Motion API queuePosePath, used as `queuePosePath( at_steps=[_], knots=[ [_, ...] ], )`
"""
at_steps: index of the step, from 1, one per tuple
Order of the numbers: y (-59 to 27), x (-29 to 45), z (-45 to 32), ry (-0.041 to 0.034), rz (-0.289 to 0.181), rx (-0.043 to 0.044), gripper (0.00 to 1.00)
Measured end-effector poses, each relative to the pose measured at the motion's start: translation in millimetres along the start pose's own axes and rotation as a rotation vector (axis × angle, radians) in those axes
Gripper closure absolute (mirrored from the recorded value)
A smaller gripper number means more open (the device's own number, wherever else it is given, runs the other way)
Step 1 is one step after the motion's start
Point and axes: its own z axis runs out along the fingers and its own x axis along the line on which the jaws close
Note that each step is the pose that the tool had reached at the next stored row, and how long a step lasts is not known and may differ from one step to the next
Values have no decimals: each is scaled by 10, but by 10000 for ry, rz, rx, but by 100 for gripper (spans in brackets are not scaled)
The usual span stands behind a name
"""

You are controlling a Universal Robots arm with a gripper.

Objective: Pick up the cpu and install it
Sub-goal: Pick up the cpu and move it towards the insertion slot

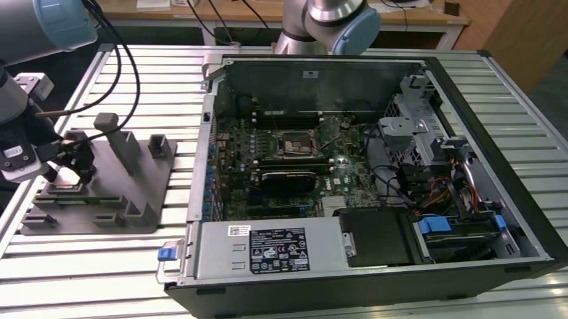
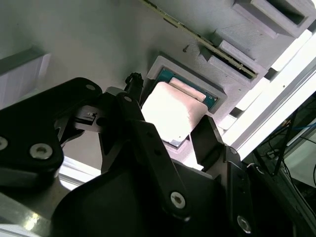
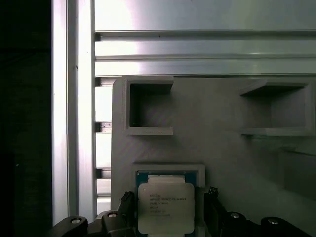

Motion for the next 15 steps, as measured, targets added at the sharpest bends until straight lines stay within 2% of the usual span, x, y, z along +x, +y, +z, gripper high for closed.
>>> queuePosePath(
  at_steps=[15],
  knots=[
    [0,20,6,1,1,-2,33]
  ],
)
